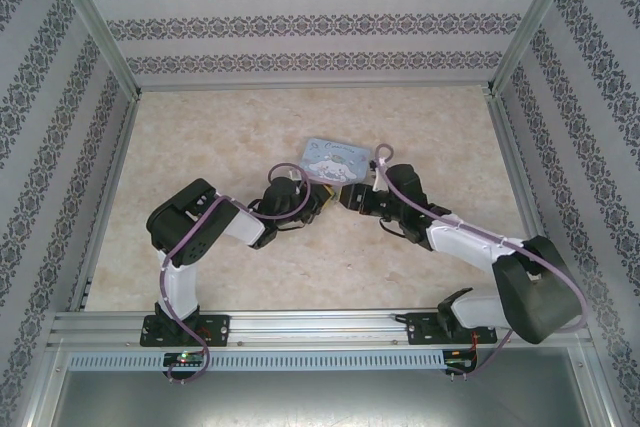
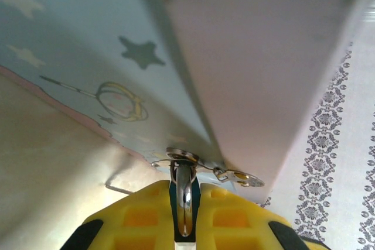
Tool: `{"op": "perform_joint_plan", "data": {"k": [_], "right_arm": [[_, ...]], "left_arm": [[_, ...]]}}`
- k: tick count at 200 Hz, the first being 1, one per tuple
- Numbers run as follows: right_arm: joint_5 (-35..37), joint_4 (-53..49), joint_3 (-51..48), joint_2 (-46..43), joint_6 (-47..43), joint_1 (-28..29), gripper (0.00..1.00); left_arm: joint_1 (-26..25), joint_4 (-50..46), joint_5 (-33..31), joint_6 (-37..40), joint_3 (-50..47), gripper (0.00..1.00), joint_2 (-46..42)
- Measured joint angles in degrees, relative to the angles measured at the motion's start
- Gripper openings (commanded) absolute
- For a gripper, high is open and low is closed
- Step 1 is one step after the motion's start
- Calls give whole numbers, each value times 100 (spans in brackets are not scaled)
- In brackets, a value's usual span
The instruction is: Unlock the padlock with the key
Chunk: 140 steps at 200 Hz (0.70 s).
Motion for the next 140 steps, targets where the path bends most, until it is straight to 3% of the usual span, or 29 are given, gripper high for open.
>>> {"op": "perform_joint_plan", "data": {"k": [35, 65, 140], "right_arm": [[800, -695, 105, 107, -1346, 514, 41], [1307, -940, 105, 310, -1974, 662, 35], [1919, -997, 221, 765, -2599, 883, 31]], "left_arm": [[0, -372, 256, 22, 111, 0, -79], [22, -638, 428, 26, 179, 0, -190], [37, -960, 688, 46, 299, 0, -249]]}}
